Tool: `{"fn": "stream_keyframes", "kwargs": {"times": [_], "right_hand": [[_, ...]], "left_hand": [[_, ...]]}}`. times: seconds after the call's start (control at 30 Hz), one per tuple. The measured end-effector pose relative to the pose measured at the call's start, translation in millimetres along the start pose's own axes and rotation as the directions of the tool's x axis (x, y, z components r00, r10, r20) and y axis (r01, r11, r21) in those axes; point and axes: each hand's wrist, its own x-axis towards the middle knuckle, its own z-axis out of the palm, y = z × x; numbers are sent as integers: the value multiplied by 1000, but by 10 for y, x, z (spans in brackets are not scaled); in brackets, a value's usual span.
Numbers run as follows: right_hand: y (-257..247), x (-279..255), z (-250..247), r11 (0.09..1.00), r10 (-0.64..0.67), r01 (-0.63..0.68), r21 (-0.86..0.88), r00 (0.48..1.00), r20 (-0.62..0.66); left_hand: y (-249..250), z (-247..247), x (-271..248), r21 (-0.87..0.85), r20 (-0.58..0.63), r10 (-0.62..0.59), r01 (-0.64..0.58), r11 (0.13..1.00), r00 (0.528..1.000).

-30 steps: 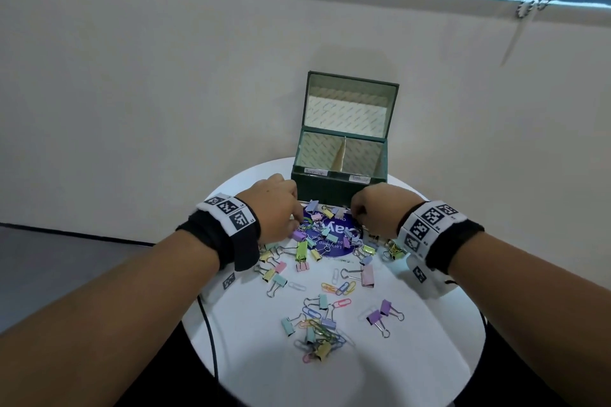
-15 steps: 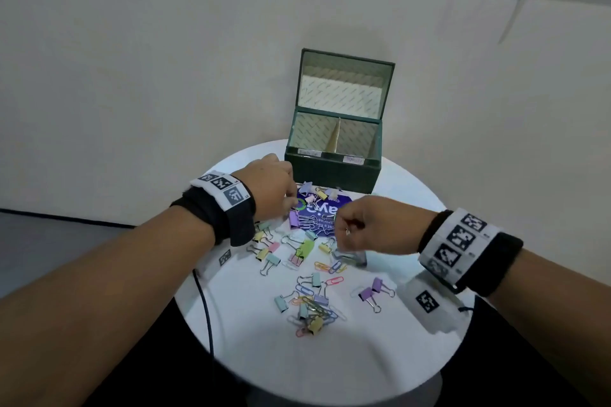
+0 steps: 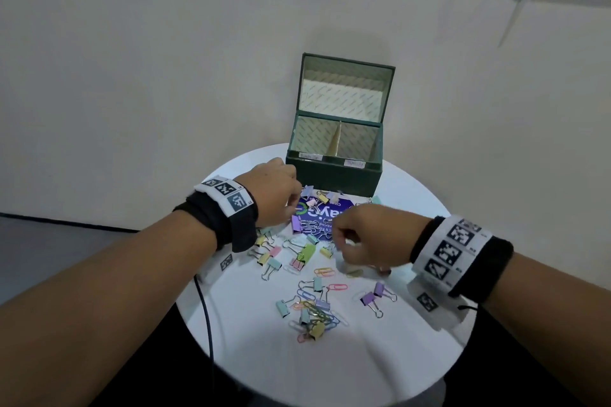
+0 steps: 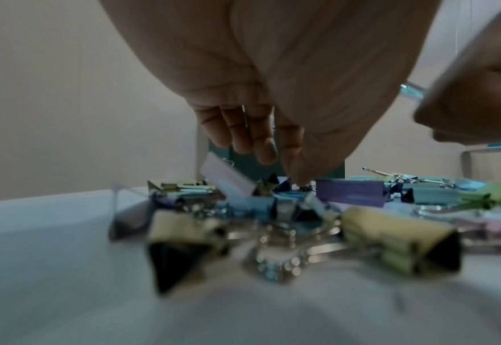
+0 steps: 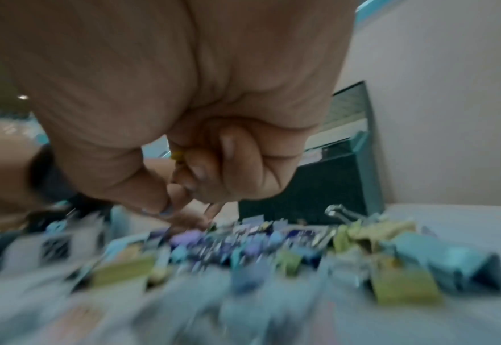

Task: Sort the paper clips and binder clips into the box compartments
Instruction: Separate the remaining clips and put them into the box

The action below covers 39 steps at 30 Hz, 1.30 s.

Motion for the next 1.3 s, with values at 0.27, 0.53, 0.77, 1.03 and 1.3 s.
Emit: {"fn": "stream_keyframes", "kwargs": {"times": [0.27,0.53,0.77,1.03,1.3], "right_hand": [[515,608,-834,974,220,-223,48,864,-452],[638,593,-824,974,182,-226,-27,844,-504],[716,-178,-14,989,3,-38,-143,971,-240],[851,-113,149,996,69,-80,-27,958,-280],[895,-136,181,991,134,-127,45,960,-245]], "left_hand": [[-40,-12,3,-44,-167,45,-53,998,985],[-37,-8,8,-115,-166,32,-51,992,986],[104,-262,133,-204,-168,81,-115,972,982],[373,-563,986,-171,-155,-29,2,985,988],[477,-453,914,-59,-123,12,-20,998,992]]}}
